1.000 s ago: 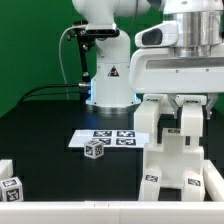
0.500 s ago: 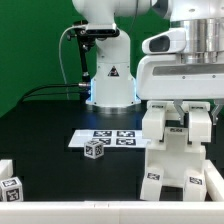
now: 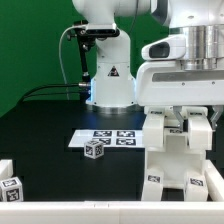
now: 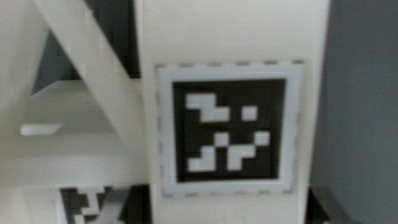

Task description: Assemble chair

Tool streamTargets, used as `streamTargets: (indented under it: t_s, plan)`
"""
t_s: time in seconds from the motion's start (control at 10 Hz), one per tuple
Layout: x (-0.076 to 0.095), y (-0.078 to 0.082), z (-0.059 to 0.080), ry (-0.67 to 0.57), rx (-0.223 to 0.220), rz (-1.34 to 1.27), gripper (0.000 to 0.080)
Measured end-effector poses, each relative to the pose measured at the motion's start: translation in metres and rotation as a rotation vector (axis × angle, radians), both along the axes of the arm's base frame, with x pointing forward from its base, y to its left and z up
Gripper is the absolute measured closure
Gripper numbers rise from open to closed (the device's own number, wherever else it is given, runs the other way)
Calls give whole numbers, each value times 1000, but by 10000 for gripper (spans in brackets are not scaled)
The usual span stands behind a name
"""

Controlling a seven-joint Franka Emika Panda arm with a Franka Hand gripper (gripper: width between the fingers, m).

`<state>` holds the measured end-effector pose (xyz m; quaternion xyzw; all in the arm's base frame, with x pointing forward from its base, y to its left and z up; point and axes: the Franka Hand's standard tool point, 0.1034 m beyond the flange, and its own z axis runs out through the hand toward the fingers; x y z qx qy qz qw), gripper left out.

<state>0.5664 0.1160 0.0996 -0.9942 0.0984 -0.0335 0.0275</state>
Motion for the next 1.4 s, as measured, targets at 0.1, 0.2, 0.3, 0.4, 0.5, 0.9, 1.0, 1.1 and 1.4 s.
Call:
streamTargets:
  t_s: [0.1,0.2,0.3,0.4,0.5,0.9,1.0,1.1,1.4]
  plan:
    - [2,-1,0,-9,-1,24,515]
    - [5,-4,0,-24,-3,41,515]
    - [6,-4,0,-25,-3,40,515]
    - [6,-5,1,-28,-3,42,515]
    - [7,-5,1,-33,-3,42,281]
    - [9,-5,2,-42,-3,42,157]
    - [9,-5,2,-43,-3,42,152]
    - [9,-5,2,-43,-3,42,152]
    - [10,-8,6,-39,-3,37,150]
